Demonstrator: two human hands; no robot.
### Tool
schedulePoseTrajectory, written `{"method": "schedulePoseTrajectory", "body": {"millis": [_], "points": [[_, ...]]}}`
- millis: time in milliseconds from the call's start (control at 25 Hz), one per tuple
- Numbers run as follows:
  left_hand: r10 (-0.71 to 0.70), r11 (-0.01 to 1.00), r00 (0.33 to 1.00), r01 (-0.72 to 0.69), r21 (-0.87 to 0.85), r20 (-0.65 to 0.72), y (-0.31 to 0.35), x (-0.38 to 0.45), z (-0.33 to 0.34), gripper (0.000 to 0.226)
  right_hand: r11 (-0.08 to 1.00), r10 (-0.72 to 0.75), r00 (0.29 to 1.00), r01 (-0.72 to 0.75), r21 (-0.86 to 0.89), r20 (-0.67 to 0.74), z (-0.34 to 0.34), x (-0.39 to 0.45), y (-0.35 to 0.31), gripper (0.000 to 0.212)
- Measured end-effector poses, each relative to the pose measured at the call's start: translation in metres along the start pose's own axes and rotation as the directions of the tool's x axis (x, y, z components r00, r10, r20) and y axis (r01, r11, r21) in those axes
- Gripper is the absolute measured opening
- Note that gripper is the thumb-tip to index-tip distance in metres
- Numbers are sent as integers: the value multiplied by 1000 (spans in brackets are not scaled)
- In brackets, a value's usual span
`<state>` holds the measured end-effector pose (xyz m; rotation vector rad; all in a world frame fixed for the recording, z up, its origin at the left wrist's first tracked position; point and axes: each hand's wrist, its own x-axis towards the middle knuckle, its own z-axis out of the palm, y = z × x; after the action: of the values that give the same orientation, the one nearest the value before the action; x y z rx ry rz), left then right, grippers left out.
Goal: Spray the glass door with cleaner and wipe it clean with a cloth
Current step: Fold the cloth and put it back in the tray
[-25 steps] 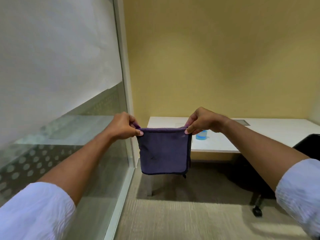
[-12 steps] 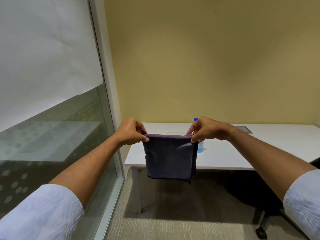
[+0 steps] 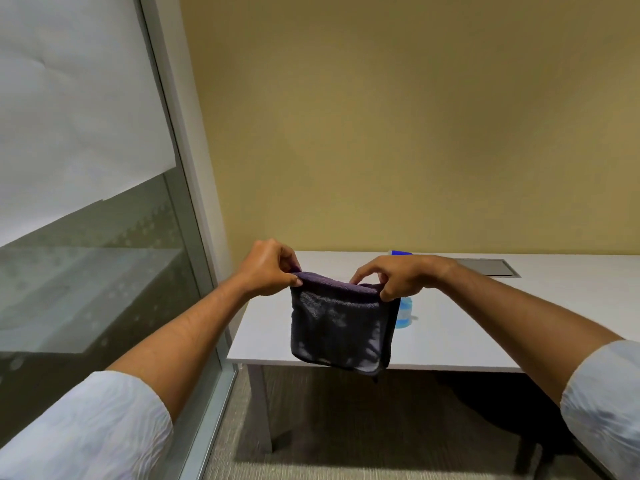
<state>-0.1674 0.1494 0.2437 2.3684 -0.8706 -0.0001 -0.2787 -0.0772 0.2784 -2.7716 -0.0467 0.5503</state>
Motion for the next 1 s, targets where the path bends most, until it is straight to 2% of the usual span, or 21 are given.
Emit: {"method": "schedulePoseTrajectory", "body": {"millis": [200, 400, 640, 760, 840, 1000], "points": [[86, 996, 996, -85, -27, 11, -18, 72, 0, 15, 998, -57, 995, 60, 36, -78, -28, 51, 14, 57], [179, 981, 984, -178, -80, -3, -33, 128, -5, 12, 997, -46, 960, 61, 46, -275, -55, 93, 19, 52], [269, 952, 961, -275, -136, -61, -44, 167, 8, 12, 990, -92, 859, 134, 47, -503, -60, 133, 40, 49], [266, 942, 959, -280, -185, -95, -42, 182, 19, 12, 938, -92, 770, 280, 205, -631, -61, 144, 44, 32], [255, 935, 960, -276, -224, -117, -39, 191, 27, 12, 891, -59, 722, 350, 290, -689, -61, 153, 51, 29], [227, 919, 963, -260, -296, -142, -31, 208, 38, 11, 867, -18, 708, 363, 343, -706, -68, 174, 72, 32]]}}
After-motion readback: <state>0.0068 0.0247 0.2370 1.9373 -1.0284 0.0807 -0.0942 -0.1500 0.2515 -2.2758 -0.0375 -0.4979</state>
